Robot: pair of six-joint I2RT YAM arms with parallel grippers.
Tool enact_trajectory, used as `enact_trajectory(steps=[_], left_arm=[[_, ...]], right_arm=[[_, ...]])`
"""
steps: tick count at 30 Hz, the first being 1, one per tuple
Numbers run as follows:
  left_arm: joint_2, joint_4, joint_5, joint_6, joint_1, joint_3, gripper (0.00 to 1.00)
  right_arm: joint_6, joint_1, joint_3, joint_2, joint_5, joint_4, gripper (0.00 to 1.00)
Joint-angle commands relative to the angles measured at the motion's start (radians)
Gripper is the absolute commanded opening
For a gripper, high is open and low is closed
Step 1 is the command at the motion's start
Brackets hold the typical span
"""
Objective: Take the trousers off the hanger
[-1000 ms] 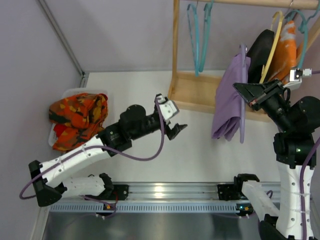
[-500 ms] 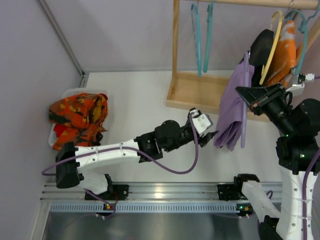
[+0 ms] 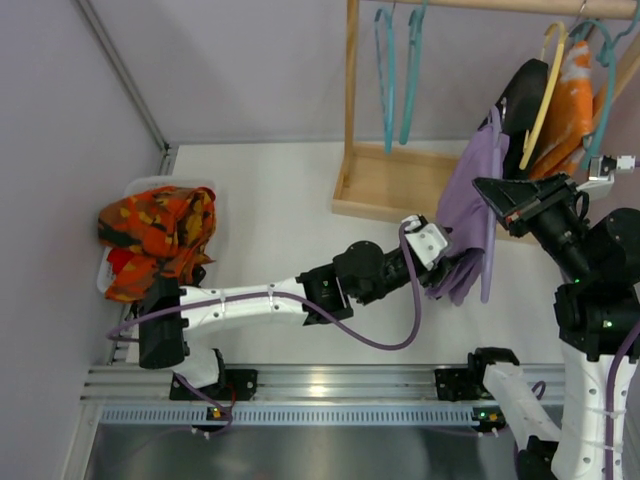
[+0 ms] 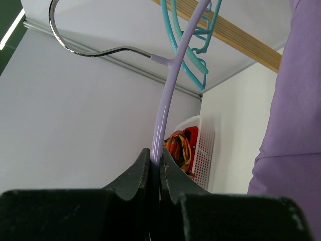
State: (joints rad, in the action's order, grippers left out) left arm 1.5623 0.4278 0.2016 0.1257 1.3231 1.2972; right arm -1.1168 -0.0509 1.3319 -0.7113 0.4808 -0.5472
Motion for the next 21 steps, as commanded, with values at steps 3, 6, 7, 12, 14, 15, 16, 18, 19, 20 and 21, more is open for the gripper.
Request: enact_trajectory(steps=[3,6,7,12,14,15,16,18,19,20,21], left_arm=[[0.053,0.089,0.067,0.034,0.005,0.091,0.56],[0.08,0.091,0.099,0.052,0.007,0.112,0.56],[0.088,0.091,0.119,0.067,0.007,0.117,0.56],[0.117,0.1,0.162,0.11,0.005,0.142,0.52],[0.127,0.1,0.186,0.127,0.005,0.155,0.52],[0.134,0.1,0.193,0.13,0.004,0.159,0.52],[0.137,0.1,0.197,0.135,0.004,0.163,0.52],[0.142,0.1,0.196,0.129,0.001,0.172,0.52],[0.14,0.101,0.188,0.129,-0.001,0.174,0.47],[0.142,0.103,0.182,0.129,-0.002,0.175,0.4],[0.142,0.104,0.182,0.127,-0.002,0.175,0.14]], right_arm=[[-0.015,-0.012,0.047,0.036,0.018,0.156,0.0],[-0.02,-0.012,0.05,0.038,0.024,0.159,0.0],[-0.02,-0.012,0.052,0.039,0.024,0.156,0.0],[-0.021,-0.012,0.046,0.047,0.025,0.144,0.0],[-0.025,-0.012,0.044,0.049,0.024,0.145,0.0],[-0.029,-0.012,0.046,0.05,0.024,0.145,0.0],[-0.028,-0.012,0.047,0.05,0.025,0.144,0.0],[-0.031,-0.012,0.049,0.052,0.025,0.139,0.0],[-0.029,-0.012,0.049,0.052,0.025,0.139,0.0],[-0.031,-0.012,0.049,0.053,0.025,0.136,0.0],[-0.029,-0.012,0.049,0.052,0.025,0.136,0.0]])
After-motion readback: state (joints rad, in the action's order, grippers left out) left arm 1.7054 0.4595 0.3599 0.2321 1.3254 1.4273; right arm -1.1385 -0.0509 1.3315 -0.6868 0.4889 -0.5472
